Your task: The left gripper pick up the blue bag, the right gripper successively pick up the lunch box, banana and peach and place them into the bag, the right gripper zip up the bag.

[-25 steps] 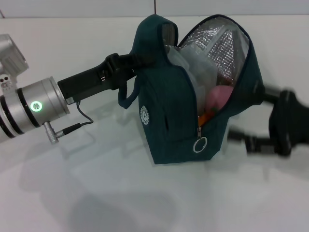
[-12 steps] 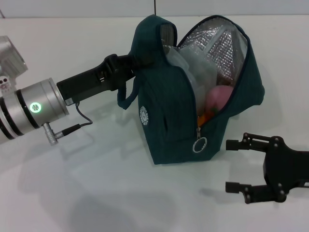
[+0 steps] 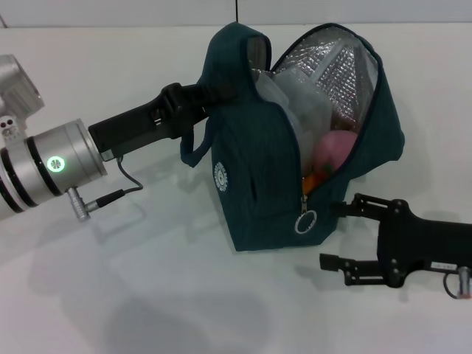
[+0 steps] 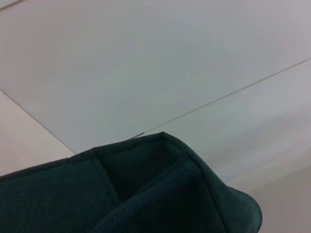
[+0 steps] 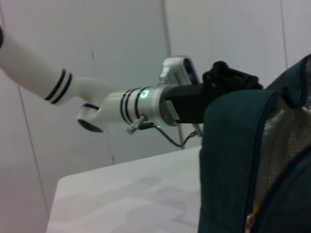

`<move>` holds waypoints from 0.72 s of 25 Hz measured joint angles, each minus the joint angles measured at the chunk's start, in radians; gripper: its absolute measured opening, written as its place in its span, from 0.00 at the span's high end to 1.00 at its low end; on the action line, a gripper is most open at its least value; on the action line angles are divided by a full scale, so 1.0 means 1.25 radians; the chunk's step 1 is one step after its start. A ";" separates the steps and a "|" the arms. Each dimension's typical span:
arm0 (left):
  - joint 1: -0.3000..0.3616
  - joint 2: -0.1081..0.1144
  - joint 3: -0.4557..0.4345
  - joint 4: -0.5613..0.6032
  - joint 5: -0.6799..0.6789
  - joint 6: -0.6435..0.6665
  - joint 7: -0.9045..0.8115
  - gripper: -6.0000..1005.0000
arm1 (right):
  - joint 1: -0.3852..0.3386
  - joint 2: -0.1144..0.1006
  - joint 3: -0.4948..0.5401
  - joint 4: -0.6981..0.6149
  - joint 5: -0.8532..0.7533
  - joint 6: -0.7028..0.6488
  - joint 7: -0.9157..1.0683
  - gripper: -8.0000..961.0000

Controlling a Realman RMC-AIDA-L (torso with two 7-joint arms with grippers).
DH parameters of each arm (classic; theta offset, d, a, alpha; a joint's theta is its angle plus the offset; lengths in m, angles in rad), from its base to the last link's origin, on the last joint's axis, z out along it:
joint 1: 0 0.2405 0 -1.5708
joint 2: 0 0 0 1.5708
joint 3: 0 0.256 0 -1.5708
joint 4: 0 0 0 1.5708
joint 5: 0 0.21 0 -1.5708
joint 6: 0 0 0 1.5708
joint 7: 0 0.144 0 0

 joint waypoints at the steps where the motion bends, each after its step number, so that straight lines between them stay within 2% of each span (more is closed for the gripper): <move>1: 0.001 0.000 0.000 0.000 0.000 0.000 0.000 0.94 | 0.005 0.001 0.000 0.006 0.005 0.004 0.000 0.14; 11: 0.001 0.000 0.003 -0.006 0.000 0.000 0.003 0.94 | 0.066 0.006 -0.003 0.089 0.023 0.028 -0.007 0.14; 18: 0.001 0.000 0.003 -0.011 0.000 0.000 0.003 0.94 | 0.067 0.006 -0.058 0.092 0.061 0.020 -0.008 0.14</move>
